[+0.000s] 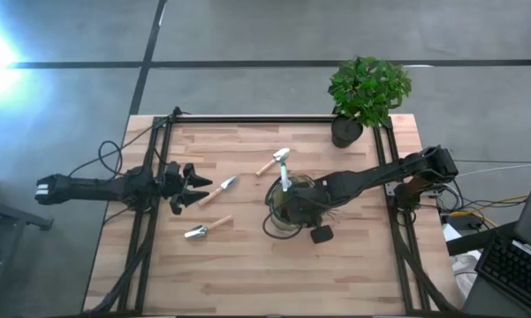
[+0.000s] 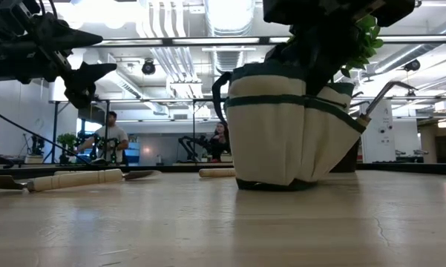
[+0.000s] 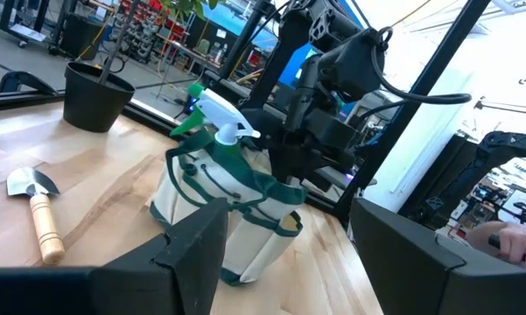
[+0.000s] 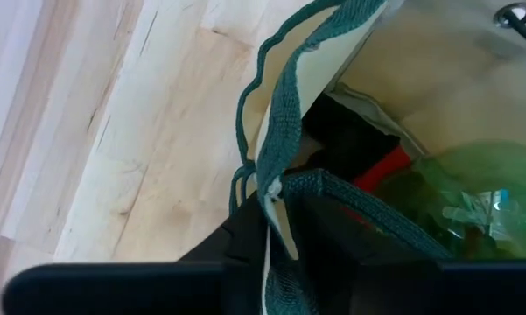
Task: Pick & Place Garden tools in Gardening bag
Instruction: Adjust the green gardening bag, then put the middle brown trowel into the green gardening bag
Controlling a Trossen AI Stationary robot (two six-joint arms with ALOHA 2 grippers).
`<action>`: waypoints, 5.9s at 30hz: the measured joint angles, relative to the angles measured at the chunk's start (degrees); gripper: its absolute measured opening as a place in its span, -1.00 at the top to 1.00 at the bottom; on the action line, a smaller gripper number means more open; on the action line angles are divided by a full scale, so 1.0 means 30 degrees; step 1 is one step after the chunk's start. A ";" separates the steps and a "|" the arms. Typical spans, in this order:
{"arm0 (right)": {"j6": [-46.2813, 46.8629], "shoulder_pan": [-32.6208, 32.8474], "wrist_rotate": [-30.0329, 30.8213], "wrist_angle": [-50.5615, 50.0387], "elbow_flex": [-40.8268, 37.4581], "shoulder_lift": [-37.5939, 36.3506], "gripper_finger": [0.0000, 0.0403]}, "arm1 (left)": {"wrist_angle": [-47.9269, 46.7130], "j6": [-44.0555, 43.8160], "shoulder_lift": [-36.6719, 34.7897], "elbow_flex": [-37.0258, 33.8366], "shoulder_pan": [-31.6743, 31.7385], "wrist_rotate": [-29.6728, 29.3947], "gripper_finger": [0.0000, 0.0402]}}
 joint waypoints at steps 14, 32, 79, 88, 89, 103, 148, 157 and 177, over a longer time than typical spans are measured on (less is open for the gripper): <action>0.0057 0.0069 -0.0239 -0.1397 0.1260 -0.0007 0.30 | 0.0006 0.0001 0.0000 0.0000 -0.0002 0.0005 -0.22; -0.0903 0.1613 -0.0574 -0.2882 0.3506 -0.1231 0.34 | 0.0002 0.0002 0.0004 0.0000 -0.0003 0.0000 -0.22; 0.2455 0.1763 0.5956 0.6984 -1.3841 -3.0283 0.96 | 0.0002 0.0006 0.0003 0.0000 -0.0002 0.0003 -0.22; 0.1601 0.1770 0.5778 1.2180 -1.7764 -3.1006 0.96 | -0.0115 0.0006 0.0000 0.0000 -0.0003 0.0003 -0.22; 0.1442 0.1770 0.5771 1.2346 -1.8075 -3.0820 0.96 | -0.0128 0.0006 0.0009 0.0000 -0.0006 0.0000 -0.22; 0.2496 0.0076 0.5978 1.3632 -2.2007 -3.1905 0.96 | -0.0361 0.0006 0.0073 0.0000 0.0001 0.0000 -0.22; 0.4838 -0.4138 0.4940 1.0178 -2.2595 -3.1627 0.96 | 0.0384 -0.1394 0.0146 0.0000 0.0015 -0.6590 -0.22; 0.4852 -0.4139 0.4940 1.0185 -2.2588 -3.1621 0.96 | -0.4425 -0.0432 0.0152 0.0654 0.0013 -0.5935 -0.22; 0.4881 -0.4142 0.4940 1.0193 -2.2588 -3.1620 0.96 | -1.1936 -0.0255 0.5806 0.5309 0.0011 -0.6619 -0.22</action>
